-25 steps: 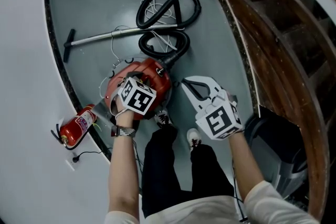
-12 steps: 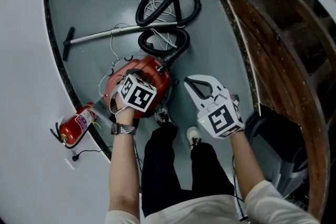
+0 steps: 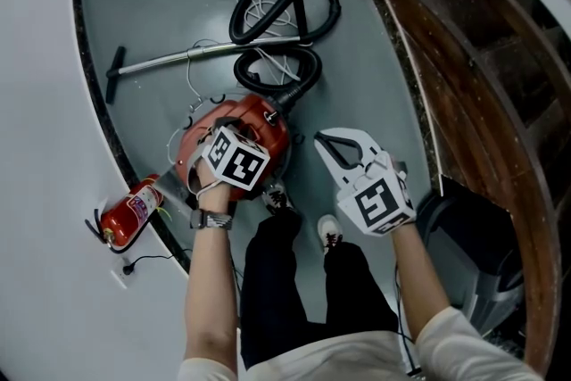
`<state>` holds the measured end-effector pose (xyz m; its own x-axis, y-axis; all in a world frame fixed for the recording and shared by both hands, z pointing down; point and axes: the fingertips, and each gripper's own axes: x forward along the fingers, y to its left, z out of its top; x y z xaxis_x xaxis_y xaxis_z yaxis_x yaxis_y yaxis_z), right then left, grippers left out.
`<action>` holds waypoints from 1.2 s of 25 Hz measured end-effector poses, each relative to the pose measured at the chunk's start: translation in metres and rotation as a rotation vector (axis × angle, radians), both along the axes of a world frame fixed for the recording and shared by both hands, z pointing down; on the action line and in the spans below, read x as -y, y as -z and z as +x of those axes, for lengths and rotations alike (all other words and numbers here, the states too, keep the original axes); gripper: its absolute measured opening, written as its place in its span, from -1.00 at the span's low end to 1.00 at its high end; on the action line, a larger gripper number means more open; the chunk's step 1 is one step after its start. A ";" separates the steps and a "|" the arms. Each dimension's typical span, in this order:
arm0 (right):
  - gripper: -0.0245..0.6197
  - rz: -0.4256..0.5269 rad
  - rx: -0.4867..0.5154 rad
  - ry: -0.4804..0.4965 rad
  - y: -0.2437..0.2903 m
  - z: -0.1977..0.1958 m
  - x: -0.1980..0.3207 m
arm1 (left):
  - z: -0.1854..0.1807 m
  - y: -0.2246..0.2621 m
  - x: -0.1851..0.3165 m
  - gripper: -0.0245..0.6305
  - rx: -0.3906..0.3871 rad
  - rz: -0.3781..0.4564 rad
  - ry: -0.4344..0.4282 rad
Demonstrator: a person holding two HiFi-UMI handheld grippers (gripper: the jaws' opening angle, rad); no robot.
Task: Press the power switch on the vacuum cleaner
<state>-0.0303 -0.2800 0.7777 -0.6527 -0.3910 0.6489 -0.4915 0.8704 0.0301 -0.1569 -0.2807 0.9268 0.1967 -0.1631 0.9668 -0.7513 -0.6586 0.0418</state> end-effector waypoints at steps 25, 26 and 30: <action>-0.83 0.004 0.008 -0.045 0.026 -0.012 0.009 | 0.010 0.025 -0.013 -0.92 -0.080 0.143 -0.033; -0.83 0.004 0.007 -0.048 0.028 -0.011 0.009 | 0.009 0.027 -0.013 -0.92 -0.079 0.145 -0.031; -0.83 0.004 0.004 -0.053 0.037 -0.007 0.007 | 0.006 0.043 -0.014 -0.92 -0.070 0.163 -0.025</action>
<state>-0.0374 -0.2870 0.7402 -0.6337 -0.4271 0.6450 -0.5366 0.8432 0.0312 -0.1507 -0.2668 0.8841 0.2682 -0.3105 0.9120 -0.7338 -0.6792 -0.0154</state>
